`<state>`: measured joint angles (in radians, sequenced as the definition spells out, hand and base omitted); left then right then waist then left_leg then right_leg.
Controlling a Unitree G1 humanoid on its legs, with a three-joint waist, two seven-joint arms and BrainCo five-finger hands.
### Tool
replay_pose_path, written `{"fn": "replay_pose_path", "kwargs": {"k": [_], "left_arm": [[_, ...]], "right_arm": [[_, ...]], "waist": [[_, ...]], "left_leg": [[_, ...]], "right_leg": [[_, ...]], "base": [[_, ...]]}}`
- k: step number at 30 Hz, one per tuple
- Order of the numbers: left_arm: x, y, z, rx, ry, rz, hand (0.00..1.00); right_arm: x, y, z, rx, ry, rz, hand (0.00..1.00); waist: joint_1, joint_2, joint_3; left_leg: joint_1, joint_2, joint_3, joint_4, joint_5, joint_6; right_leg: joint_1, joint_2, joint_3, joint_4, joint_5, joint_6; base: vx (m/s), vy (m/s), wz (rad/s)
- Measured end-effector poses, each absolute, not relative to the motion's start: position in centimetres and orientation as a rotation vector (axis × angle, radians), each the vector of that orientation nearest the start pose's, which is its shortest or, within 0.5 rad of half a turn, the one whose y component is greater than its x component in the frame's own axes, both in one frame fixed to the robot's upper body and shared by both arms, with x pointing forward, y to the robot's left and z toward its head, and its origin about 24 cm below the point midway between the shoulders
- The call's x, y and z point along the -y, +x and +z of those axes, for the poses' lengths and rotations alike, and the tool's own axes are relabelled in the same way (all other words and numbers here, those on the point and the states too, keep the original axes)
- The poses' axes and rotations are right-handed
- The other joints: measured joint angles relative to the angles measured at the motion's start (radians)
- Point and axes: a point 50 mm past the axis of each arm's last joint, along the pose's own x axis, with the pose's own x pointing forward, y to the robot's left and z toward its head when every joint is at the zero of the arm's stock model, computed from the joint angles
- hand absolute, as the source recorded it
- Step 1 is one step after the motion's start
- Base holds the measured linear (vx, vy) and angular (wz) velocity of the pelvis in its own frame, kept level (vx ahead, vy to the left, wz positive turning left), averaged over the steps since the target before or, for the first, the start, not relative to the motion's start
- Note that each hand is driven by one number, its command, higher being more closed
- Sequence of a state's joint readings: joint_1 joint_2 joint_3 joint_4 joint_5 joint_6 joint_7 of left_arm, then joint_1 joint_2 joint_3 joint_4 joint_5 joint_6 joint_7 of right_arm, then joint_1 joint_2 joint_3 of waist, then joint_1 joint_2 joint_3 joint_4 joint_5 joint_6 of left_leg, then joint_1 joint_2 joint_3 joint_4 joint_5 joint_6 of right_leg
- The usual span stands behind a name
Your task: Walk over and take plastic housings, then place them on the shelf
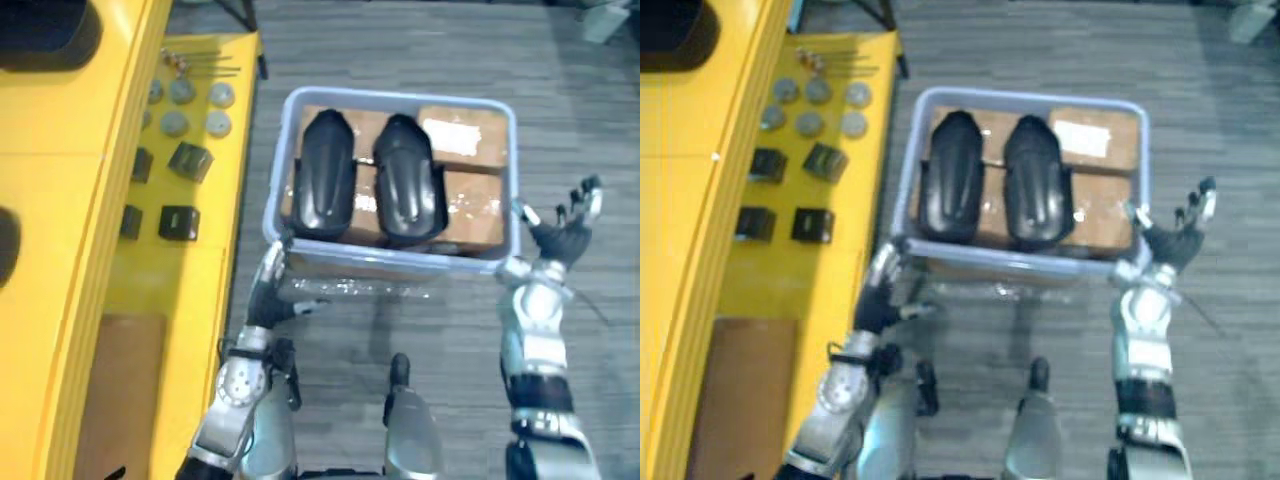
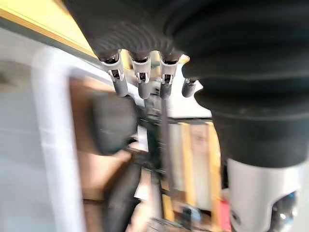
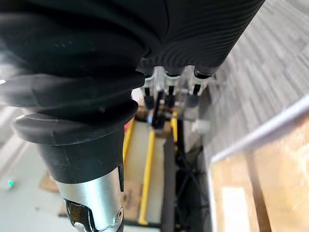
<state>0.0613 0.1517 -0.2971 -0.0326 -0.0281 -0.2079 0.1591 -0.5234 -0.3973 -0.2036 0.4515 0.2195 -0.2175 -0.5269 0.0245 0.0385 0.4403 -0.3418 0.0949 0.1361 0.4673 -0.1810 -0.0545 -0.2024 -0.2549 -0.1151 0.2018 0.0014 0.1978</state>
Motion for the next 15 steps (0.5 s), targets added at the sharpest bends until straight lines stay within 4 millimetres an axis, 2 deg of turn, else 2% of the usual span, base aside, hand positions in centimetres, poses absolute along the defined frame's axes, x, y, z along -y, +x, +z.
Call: {"fn": "replay_pose_path", "kwargs": {"k": [1, 6, 8, 10, 12, 15], "left_arm": [[-11.8, 23.1, 3.0, 0.077, 0.105, -0.108, 0.00], [-12.9, 21.5, -1.3, -0.099, 0.181, -0.023, 0.00], [-13.4, 20.5, -3.2, -0.185, 0.206, 0.001, 0.00], [-13.7, 19.8, -4.5, -0.247, 0.224, 0.012, 0.00], [-14.1, 18.6, -6.2, -0.330, 0.238, 0.017, 0.00], [-14.2, 17.6, -7.6, -0.399, 0.204, 0.034, 0.00]], "right_arm": [[29.4, 33.5, 15.6, 0.366, -0.032, -0.741, 0.00], [31.3, 34.9, 18.1, 0.362, -0.107, -0.786, 0.00], [32.9, 35.2, 18.9, 0.309, -0.152, -0.842, 0.00], [33.9, 35.1, 18.9, 0.263, -0.168, -0.875, 0.00], [35.0, 35.2, 18.9, 0.192, -0.166, -0.917, 0.00], [36.3, 34.9, 18.5, 0.096, -0.164, -0.967, 0.00]], "waist": [[0.011, 0.011, 0.006], [0.037, 0.037, 0.021], [0.056, 0.054, 0.030], [0.073, 0.070, 0.038], [0.074, 0.086, 0.045], [0.079, 0.091, 0.048]], "left_leg": [[-0.008, -0.016, -0.021, -0.012, 0.014, 0.004], [-0.008, -0.038, -0.042, -0.029, 0.035, 0.011], [-0.009, -0.048, -0.046, -0.044, 0.049, 0.012], [-0.010, -0.049, -0.047, -0.044, 0.051, 0.011], [-0.029, -0.051, -0.061, -0.046, 0.060, 0.010], [-0.046, -0.058, -0.065, -0.069, 0.085, 0.008]], "right_leg": [[0.004, -0.011, -0.022, -0.003, 0.008, -0.002], [0.015, -0.032, -0.051, 0.001, 0.011, -0.003], [0.012, -0.043, -0.062, 0.004, 0.011, -0.003], [0.011, -0.044, -0.068, 0.007, 0.011, -0.003], [-0.004, -0.045, -0.078, 0.016, 0.009, -0.003], [-0.036, -0.053, -0.080, 0.033, 0.009, -0.003]], "base": [[-0.03, 0.017, 0.36], [-0.04, 0.022, 0.22], [-0.06, 0.017, 0.12], [-0.06, 0.012, 0.07], [-0.06, 0.002, 0.13], [-0.03, -0.006, 0.09]]}}
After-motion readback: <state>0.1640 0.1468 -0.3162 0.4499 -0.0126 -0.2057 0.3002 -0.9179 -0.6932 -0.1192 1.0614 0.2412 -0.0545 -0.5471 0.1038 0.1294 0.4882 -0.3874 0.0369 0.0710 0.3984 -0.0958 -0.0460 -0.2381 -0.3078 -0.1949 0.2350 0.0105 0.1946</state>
